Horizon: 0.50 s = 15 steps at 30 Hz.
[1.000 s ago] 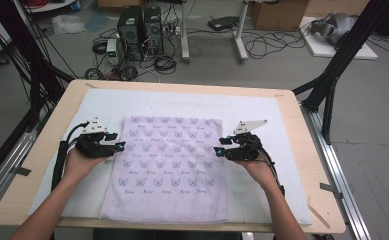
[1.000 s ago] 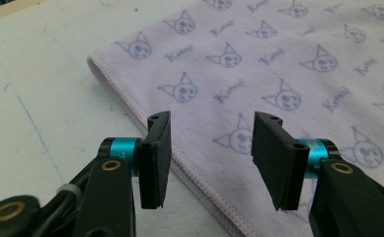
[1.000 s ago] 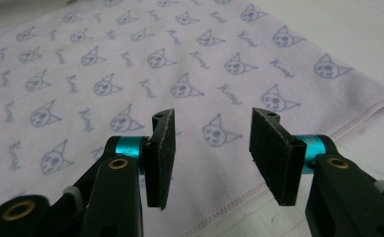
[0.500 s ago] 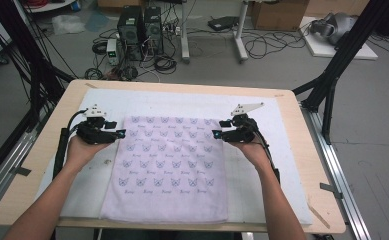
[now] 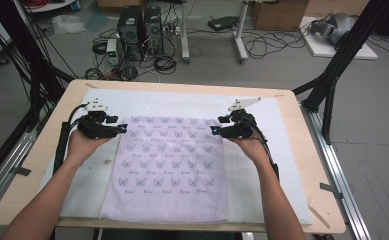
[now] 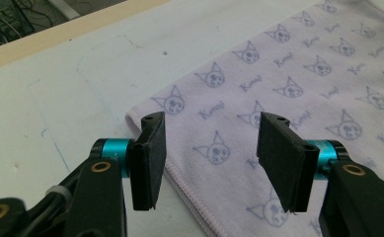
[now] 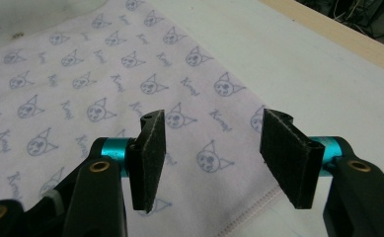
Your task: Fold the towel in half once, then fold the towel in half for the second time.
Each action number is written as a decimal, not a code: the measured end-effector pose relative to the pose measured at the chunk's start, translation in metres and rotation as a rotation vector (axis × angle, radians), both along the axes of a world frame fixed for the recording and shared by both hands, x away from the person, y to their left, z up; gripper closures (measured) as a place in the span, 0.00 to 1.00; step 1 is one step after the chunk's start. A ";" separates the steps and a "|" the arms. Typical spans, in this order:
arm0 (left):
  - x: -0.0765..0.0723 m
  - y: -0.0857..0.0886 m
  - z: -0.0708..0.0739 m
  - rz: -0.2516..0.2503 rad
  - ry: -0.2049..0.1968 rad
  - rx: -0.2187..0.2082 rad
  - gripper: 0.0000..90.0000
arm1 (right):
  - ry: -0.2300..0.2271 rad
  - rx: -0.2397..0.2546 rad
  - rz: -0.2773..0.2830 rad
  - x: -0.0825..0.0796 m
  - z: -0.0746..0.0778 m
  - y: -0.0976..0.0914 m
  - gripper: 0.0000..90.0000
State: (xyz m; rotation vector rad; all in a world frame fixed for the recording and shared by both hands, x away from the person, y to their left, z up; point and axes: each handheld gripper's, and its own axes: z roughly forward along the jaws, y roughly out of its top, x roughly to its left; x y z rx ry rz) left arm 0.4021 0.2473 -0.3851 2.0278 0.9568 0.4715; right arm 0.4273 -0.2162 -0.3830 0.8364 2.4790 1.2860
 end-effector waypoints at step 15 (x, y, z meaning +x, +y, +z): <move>0.021 -0.001 0.012 0.014 0.000 -0.011 0.54 | -0.008 -0.029 -0.040 0.012 0.003 -0.002 0.48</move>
